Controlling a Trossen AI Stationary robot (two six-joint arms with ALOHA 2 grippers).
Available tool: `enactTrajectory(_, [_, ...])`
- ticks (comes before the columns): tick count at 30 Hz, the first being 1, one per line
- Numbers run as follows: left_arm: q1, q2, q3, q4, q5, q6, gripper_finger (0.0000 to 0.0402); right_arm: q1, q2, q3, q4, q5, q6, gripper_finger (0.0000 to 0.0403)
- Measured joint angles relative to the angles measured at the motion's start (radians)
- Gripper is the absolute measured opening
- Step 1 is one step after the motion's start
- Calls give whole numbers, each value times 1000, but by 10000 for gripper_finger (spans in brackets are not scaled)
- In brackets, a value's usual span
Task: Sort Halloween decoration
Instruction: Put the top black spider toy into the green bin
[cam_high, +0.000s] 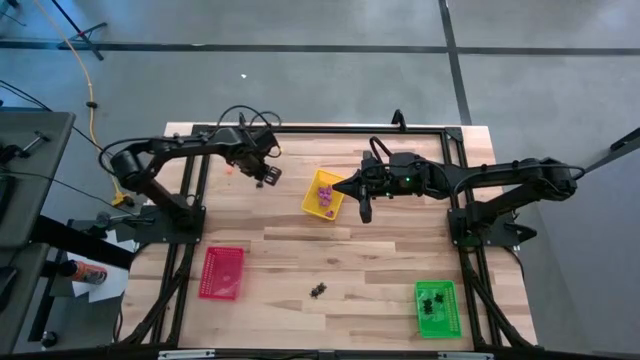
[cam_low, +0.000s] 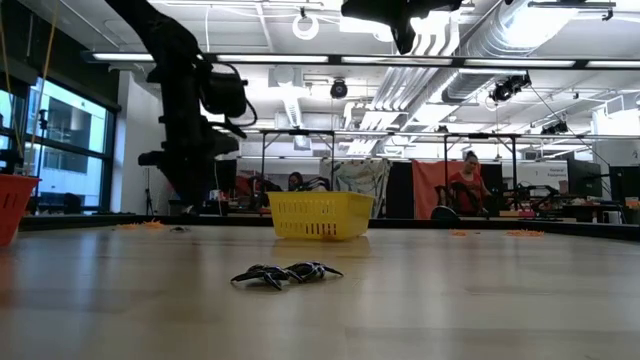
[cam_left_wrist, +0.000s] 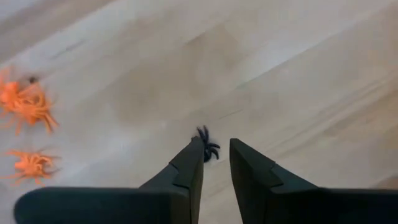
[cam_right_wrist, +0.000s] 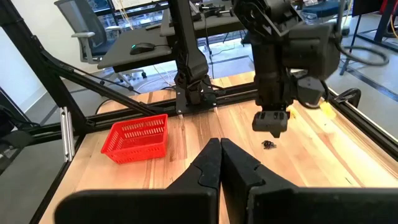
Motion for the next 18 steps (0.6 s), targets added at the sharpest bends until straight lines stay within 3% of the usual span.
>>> enactTrajectory(8, [-2, -23, 2, 2, -41, -6, 73, 0, 0, 0, -1, 0, 0, 0])
enactTrajectory(18, [-63, -10, -93, 84, -82, -64, 155, 0, 0, 0, -91, 0, 49, 0])
